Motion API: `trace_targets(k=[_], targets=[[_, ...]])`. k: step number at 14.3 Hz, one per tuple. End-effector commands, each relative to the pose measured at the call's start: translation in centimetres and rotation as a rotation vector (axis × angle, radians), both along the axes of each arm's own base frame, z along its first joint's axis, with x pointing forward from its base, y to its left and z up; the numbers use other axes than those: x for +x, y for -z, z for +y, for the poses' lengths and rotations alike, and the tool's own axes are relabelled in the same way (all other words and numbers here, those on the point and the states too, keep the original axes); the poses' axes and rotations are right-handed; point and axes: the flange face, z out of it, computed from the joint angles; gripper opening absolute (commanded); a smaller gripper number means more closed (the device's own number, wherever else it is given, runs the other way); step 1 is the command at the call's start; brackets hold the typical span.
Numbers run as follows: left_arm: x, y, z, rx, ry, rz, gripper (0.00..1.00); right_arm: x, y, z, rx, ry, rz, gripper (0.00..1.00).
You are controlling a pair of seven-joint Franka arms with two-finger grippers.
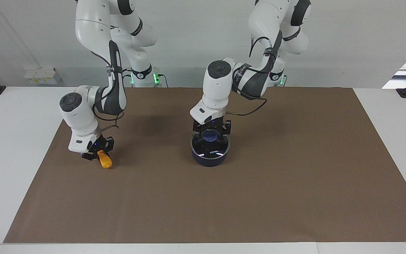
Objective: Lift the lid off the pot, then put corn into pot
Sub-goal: 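Grasp the lid knob with the left gripper while the right gripper grasps the corn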
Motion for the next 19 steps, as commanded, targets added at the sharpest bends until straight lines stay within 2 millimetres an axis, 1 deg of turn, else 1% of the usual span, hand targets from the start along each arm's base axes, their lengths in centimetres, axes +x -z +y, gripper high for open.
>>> trace_targets(k=[1,2,3,4,5,6,8,10,11,12,13,14,15,16,17,18,19], targets=[[-0.6,1.2,0.3,0.025,0.001,-0.005,0.79,-0.4,-5.0,0.1,0.027,0.103,-0.029,0.00],[-0.7,1.3,0.3,0.029,0.001,-0.001,0.78,-0.7,-6.5,0.2,0.035,0.153,-0.043,0.00],[-0.9,1.4,0.3,0.031,0.003,0.002,0.66,-0.8,-7.8,0.2,0.040,0.190,-0.054,0.00],[-0.7,1.1,0.4,0.031,0.001,0.000,0.30,-0.7,-9.0,0.7,0.047,0.205,-0.059,0.00],[-0.6,1.0,0.5,0.036,0.003,-0.002,0.06,-0.6,-9.7,0.6,0.047,0.209,-0.053,0.00],[-0.4,0.5,0.4,0.041,0.008,-0.015,0.00,-0.5,-10.1,0.6,0.048,0.211,-0.044,0.00],[-0.4,-0.3,0.4,0.059,0.011,-0.004,0.00,-0.5,-10.9,0.6,0.049,0.211,-0.036,0.00],[-0.2,-2.3,0.3,0.049,0.008,-0.013,0.00,-0.7,-12.3,0.6,0.052,0.214,-0.035,0.00],[-0.2,-3.1,0.6,0.049,0.004,-0.011,0.00,-0.9,-13.5,0.6,0.056,0.236,-0.038,0.00],[0.2,-3.3,1.2,0.058,-0.006,-0.002,0.00,-1.3,-14.8,0.7,0.063,0.278,-0.043,0.00],[0.3,-4.3,1.8,0.059,-0.017,-0.003,0.00,-1.5,-16.2,1.3,0.073,0.334,-0.050,0.00],[0.3,-4.4,2.4,0.075,-0.025,0.022,0.00,-1.6,-17.3,2.3,0.079,0.381,-0.043,0.00],[0.6,-5.1,3.1,0.072,-0.037,0.011,0.00,-1.5,-18.5,3.1,0.085,0.436,-0.034,0.00],[1.4,-6.0,4.6,0.057,-0.059,0.004,0.00,-1.4,-19.4,4.3,0.091,0.490,-0.025,0.00],[3.0,-6.6,7.1,0.048,-0.096,0.003,0.00,-1.2,-20.0,6.0,0.096,0.528,-0.024,0.00],[4.7,-7.0,10.4,0.032,-0.140,0.011,0.00,-1.1,-20.1,7.7,0.101,0.558,-0.023,0.00],[5.9,-7.1,13.0,0.003,-0.150,0.030,0.00,-1.0,-20.2,9.4,0.110,0.584,-0.027,0.00]])
